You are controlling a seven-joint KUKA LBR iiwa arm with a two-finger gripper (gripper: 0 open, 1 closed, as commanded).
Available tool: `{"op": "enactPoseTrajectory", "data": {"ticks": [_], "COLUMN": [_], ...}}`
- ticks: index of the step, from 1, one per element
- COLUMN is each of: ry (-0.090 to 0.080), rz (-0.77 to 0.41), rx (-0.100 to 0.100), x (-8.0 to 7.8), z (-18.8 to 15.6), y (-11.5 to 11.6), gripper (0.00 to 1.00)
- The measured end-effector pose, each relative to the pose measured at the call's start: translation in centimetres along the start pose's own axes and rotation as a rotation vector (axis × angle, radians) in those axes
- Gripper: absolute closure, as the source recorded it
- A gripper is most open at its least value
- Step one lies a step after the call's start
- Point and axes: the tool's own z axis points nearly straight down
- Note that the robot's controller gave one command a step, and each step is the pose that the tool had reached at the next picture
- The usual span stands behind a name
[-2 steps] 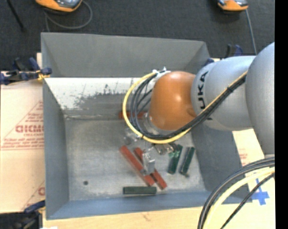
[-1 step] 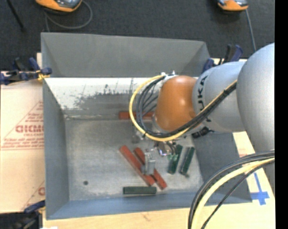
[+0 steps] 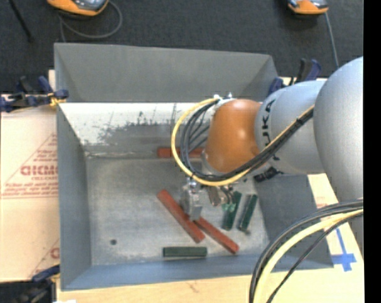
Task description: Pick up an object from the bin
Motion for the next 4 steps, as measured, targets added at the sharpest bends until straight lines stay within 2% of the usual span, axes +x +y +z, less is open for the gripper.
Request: {"op": "enactPoseTrajectory", "data": {"ticks": [1, 2, 3, 4], "ry": [-0.004, -0.005, -0.002, 0.003], "rz": [0.001, 0.053, 0.118, 0.175], "rx": [-0.001, 0.0, 0.002, -0.001], "x": [0.0, 0.0, 1.0, 8.0], "z": [0.1, 0.1, 0.1, 0.2], "y": [0.0, -3.2, -8.9, -5.0], "gripper": [0.0, 0.0, 0.0, 0.0]}}
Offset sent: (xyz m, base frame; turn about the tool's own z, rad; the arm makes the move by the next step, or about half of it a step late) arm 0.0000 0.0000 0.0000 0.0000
